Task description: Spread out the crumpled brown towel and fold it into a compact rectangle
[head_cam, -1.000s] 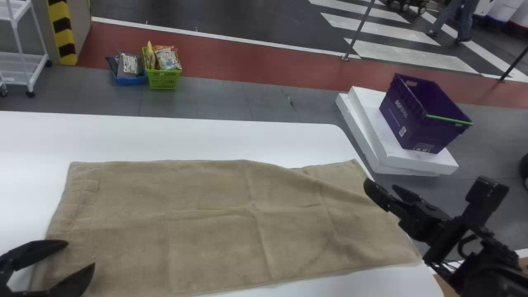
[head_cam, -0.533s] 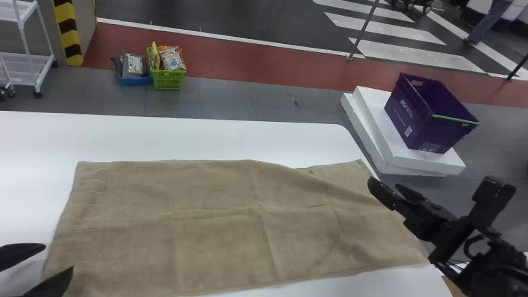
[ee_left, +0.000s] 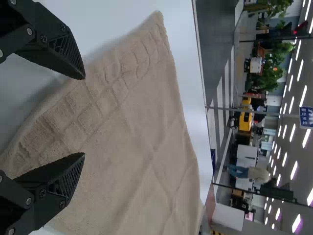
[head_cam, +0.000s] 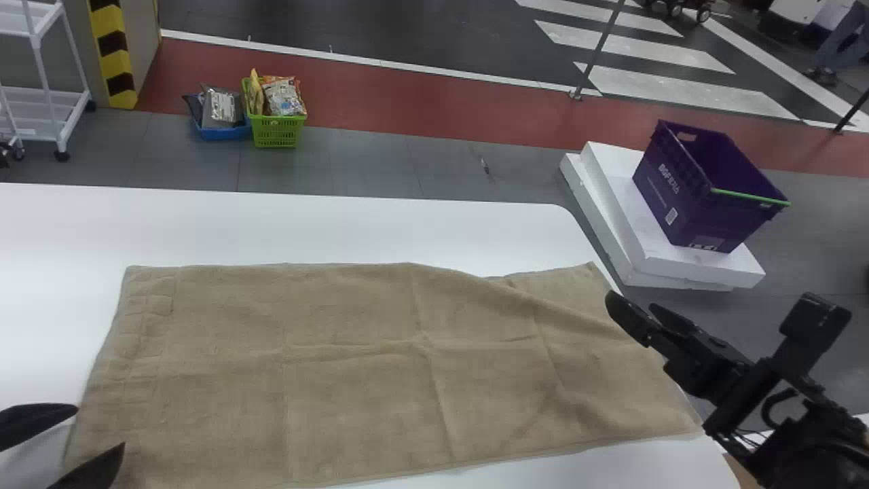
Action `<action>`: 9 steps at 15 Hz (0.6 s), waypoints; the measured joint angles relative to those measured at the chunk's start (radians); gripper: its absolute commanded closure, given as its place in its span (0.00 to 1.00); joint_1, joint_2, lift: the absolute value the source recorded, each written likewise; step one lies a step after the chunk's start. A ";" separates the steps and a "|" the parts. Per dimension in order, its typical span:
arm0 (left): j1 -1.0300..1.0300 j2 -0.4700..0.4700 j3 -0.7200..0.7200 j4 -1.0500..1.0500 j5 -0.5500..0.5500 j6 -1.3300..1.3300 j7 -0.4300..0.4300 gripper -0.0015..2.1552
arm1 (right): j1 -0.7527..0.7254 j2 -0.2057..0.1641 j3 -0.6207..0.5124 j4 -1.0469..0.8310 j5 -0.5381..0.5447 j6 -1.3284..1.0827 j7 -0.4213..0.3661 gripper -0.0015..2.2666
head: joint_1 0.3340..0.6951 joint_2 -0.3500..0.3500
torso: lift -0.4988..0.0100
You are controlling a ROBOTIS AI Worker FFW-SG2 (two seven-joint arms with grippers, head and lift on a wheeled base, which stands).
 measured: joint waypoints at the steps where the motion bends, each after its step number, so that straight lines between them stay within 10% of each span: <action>1: -0.003 0.000 -0.001 0.008 -0.004 -0.002 0.012 0.15 | -0.001 0.000 0.003 0.001 0.000 0.000 0.002 0.04 | 1.00 0.05 | 0.73; 6: -0.025 0.000 -0.007 0.040 -0.017 -0.013 0.038 0.15 | -0.002 0.000 0.012 0.003 -0.001 -0.003 0.006 0.04 | 1.00 0.07 | 0.73; 9: -0.037 0.001 -0.013 0.054 -0.024 -0.025 0.036 0.33 | -0.002 0.000 0.008 0.005 -0.001 -0.003 0.008 0.04 | 1.00 0.07 | 0.73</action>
